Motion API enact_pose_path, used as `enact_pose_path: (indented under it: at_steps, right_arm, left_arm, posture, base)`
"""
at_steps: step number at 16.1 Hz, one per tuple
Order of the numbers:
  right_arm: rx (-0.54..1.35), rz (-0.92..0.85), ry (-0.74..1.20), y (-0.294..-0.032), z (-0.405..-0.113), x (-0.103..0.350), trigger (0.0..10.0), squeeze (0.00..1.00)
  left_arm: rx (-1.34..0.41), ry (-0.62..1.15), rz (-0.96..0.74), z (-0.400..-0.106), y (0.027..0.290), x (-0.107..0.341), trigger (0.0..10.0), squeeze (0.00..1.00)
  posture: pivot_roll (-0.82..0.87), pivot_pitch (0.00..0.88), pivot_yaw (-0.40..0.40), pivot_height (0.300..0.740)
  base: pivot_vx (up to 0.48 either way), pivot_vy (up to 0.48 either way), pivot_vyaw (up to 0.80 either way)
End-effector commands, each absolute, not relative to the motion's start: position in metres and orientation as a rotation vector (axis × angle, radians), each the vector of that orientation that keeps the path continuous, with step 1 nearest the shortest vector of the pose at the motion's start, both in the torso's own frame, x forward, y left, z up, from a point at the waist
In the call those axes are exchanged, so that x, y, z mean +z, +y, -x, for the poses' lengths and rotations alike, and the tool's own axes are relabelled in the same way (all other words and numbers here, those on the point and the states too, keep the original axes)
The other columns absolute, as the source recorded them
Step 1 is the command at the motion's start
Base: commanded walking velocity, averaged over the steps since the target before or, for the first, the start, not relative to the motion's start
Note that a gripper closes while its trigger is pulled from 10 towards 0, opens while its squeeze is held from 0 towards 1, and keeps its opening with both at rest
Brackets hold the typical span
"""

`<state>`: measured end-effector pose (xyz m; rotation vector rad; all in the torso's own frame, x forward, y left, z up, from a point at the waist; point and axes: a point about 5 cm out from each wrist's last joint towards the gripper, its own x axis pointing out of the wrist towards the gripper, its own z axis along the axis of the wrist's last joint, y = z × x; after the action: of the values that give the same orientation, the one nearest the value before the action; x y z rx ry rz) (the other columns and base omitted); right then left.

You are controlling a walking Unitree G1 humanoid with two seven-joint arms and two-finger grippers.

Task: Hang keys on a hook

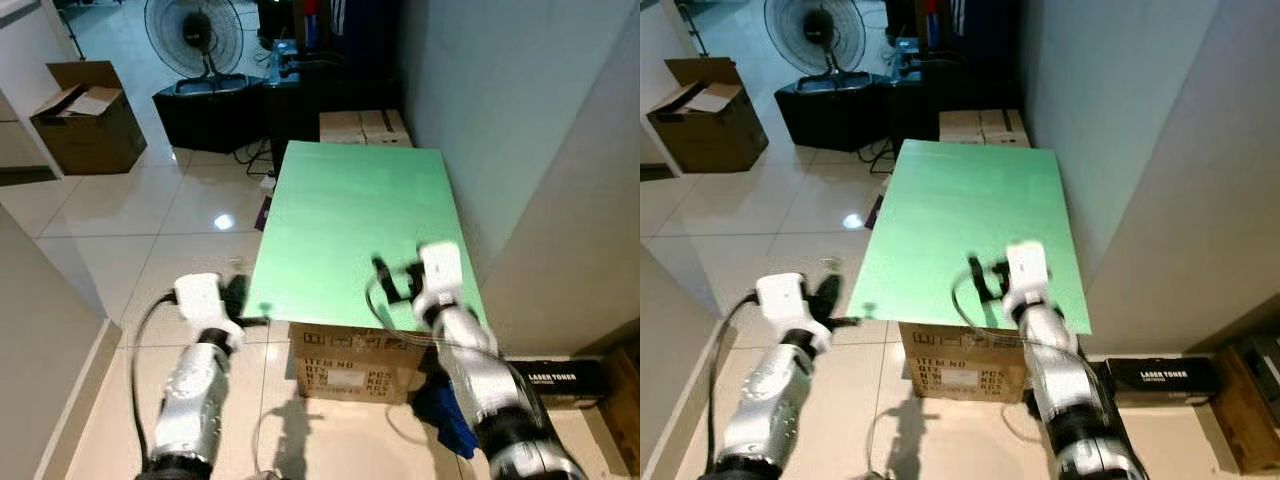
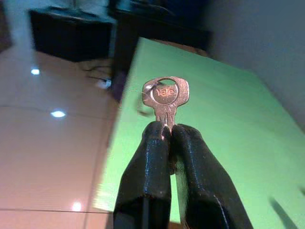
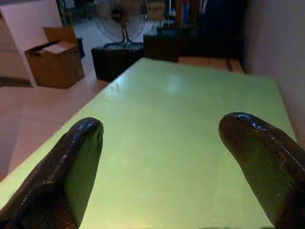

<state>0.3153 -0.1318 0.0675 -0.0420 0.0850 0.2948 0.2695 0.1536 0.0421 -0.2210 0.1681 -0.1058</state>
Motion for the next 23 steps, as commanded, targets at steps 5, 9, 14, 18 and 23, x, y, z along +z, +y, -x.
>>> enact_pose_path:
  at_steps: [5, 9, 14, 18, 23]
  right_arm:
    - [0.345, 0.006, 0.112, -0.120, -0.340, 0.080, 10.0, 0.00]
    - [0.391, -0.016, 0.131, -0.100, -0.352, 0.088, 10.0, 0.00]
    - [0.402, -0.009, 0.146, -0.099, -0.351, 0.084, 10.0, 0.00]
    - [0.405, -0.013, 0.160, -0.097, -0.341, 0.071, 10.0, 0.00]
    - [0.389, -0.031, 0.189, -0.102, -0.324, 0.052, 10.0, 0.00]
  left_arm:
    - [-0.262, 0.160, 0.163, -0.262, 0.146, 0.051, 0.0, 0.00]
    - [-0.303, 0.127, 0.169, -0.261, 0.142, 0.066, 0.0, 0.00]
    - [-0.207, 0.137, 0.174, -0.266, 0.150, 0.066, 0.0, 0.00]
    - [-0.098, 0.115, 0.149, -0.279, 0.165, 0.073, 0.0, 0.00]
    - [-0.100, 0.115, 0.135, -0.283, 0.160, 0.074, 0.0, 0.00]
  posture:
    - [-0.06, 0.000, 0.056, 0.740]
    - [-0.03, 0.000, 0.034, 0.740]
    - [-0.03, 0.000, 0.025, 0.740]
    - [-0.04, 0.000, 0.024, 0.740]
    - [-0.06, 0.000, 0.035, 0.740]
  base:
    - [0.000, 0.000, 0.00]
    - [0.000, 0.000, 0.00]
    - [0.000, 0.000, 0.00]
    - [0.000, 0.000, 0.00]
    - [0.000, 0.000, 0.00]
